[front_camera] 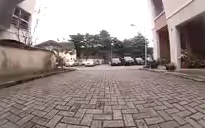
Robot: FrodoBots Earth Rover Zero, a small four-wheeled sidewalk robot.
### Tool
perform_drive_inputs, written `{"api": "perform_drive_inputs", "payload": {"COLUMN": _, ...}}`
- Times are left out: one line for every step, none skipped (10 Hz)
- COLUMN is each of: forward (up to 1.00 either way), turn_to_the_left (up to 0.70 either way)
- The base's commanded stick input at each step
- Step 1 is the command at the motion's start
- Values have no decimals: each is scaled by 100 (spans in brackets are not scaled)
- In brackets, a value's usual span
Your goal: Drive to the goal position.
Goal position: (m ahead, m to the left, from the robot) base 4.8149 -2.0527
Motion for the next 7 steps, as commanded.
{"api": "perform_drive_inputs", "payload": {"forward": 70, "turn_to_the_left": 0}}
{"api": "perform_drive_inputs", "payload": {"forward": 70, "turn_to_the_left": 0}}
{"api": "perform_drive_inputs", "payload": {"forward": 70, "turn_to_the_left": 0}}
{"api": "perform_drive_inputs", "payload": {"forward": 70, "turn_to_the_left": 0}}
{"api": "perform_drive_inputs", "payload": {"forward": 70, "turn_to_the_left": 0}}
{"api": "perform_drive_inputs", "payload": {"forward": 70, "turn_to_the_left": 0}}
{"api": "perform_drive_inputs", "payload": {"forward": 70, "turn_to_the_left": 0}}
